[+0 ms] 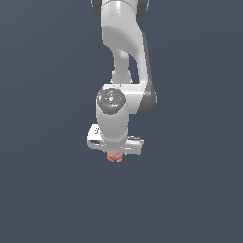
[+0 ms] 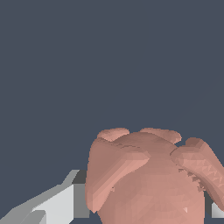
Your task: Pick up the object and move it to a goal position.
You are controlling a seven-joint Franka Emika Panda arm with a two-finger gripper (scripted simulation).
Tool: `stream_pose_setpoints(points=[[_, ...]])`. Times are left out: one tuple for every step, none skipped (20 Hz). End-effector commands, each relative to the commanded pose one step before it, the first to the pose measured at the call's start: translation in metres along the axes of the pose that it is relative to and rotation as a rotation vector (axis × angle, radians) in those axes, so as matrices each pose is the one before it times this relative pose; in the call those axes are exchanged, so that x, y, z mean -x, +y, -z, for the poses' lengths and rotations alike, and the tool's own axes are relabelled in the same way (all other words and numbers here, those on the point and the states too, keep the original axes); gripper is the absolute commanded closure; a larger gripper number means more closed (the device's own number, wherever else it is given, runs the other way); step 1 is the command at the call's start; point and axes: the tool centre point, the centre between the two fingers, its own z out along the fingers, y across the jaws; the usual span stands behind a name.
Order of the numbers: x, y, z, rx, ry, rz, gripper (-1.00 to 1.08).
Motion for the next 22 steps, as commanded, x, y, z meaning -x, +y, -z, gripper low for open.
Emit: stream_pose_setpoints(points=[[0.00510,-0.00965,0.02793,-0.00022,0.00146,0.00044,1.08],[0.00209,-0.00388,0.01132,0.00000,0.00000,0.00000,1.08],[0.00208,-0.00387,0.01131,0.00000,0.00000,0.00000,1.08],[0.00206,-0.00387,0.01133,0.00000,0.00000,0.00000,1.08],[0.00205,-0.00387,0.01134,0.00000,0.00000,0.00000,1.08],[0.00201,-0.00381,0.01131,0.00063,0.00006,-0.00027,1.08],[0.00200,-0.00385,0.01129,0.00000,0.00000,0.00000,1.08],[0.00197,-0.00383,0.01124,0.00000,0.00000,0.00000,1.08],[0.00194,-0.00382,0.01122,0.00000,0.00000,0.00000,1.08],[0.00192,-0.00381,0.01119,0.00000,0.00000,0.00000,1.08],[0.00188,-0.00380,0.01114,0.00000,0.00000,0.00000,1.08],[0.00184,-0.00378,0.01107,0.00000,0.00000,0.00000,1.08],[0.00181,-0.00377,0.01102,0.00000,0.00000,0.00000,1.08],[0.00177,-0.00375,0.01095,0.00000,0.00000,0.00000,1.08],[0.00172,-0.00373,0.01086,0.00000,0.00000,0.00000,1.08],[0.00167,-0.00371,0.01077,0.00000,0.00000,0.00000,1.08],[0.00161,-0.00369,0.01067,0.00000,0.00000,0.00000,1.08],[0.00155,-0.00366,0.01055,0.00000,0.00000,0.00000,1.08],[0.00149,-0.00364,0.01042,0.00000,0.00000,0.00000,1.08],[0.00141,-0.00356,0.01015,0.00000,0.00000,0.00000,1.08],[0.00127,-0.00335,0.00948,0.00000,0.00000,0.00000,1.08],[0.00113,-0.00310,0.00875,0.00000,0.00000,0.00000,1.08]])
